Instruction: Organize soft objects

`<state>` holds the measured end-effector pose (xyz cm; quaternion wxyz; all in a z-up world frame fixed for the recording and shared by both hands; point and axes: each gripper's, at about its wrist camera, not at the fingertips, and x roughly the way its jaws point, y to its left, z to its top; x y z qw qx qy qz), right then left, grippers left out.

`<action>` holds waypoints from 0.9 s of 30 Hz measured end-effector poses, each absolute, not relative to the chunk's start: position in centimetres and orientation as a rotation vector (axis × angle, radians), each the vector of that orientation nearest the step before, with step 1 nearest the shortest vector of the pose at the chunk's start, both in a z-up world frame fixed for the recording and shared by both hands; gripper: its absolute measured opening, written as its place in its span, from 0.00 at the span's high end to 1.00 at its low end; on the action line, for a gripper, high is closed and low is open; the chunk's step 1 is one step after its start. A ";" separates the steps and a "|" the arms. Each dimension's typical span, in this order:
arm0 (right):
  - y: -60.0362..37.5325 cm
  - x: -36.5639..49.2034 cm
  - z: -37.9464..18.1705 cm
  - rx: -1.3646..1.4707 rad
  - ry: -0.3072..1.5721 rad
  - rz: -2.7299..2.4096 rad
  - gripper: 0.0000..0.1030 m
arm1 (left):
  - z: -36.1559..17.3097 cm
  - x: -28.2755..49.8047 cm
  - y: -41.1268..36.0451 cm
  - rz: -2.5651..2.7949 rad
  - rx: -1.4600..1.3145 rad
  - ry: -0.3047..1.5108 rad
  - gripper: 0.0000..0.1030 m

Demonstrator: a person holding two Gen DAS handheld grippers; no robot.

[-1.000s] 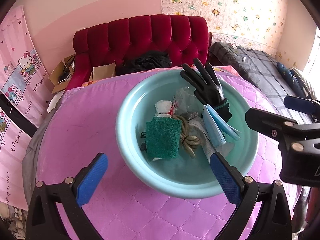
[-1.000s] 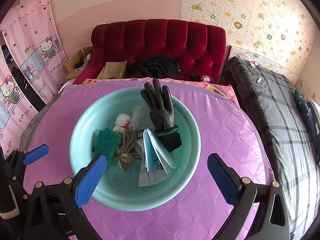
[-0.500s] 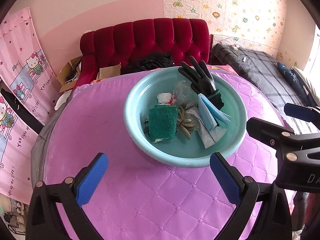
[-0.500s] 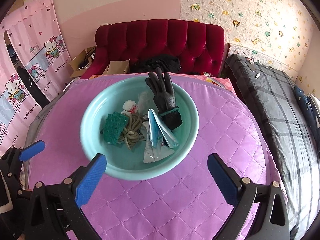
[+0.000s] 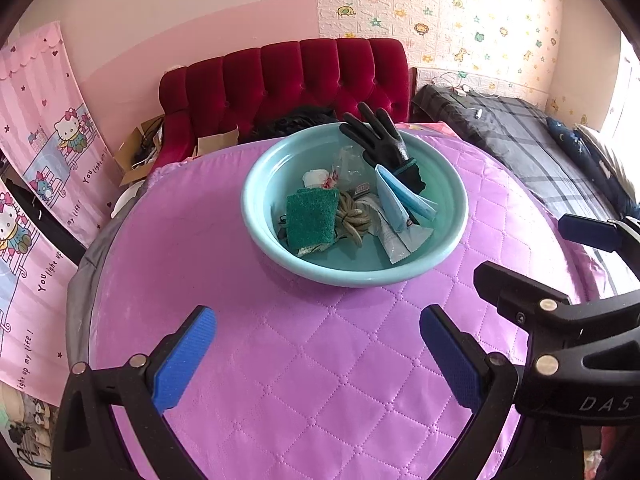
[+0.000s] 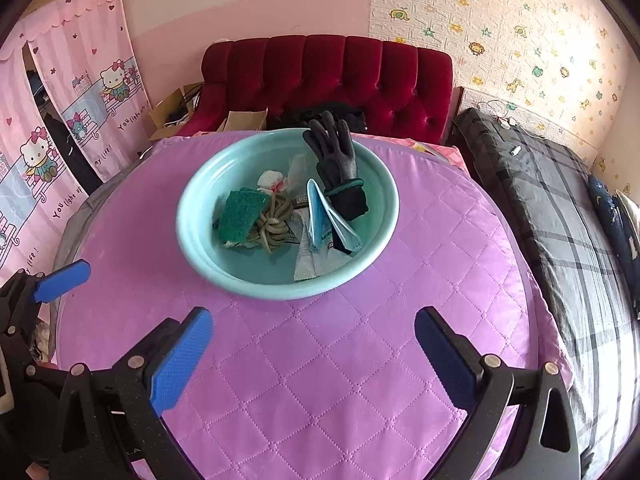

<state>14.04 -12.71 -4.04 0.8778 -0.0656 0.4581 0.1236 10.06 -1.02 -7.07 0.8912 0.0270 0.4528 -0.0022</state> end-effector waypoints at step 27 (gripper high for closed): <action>-13.1 11.8 -4.8 -0.113 0.946 0.239 0.00 | -8.0 7.5 -1.6 0.014 0.065 0.945 0.00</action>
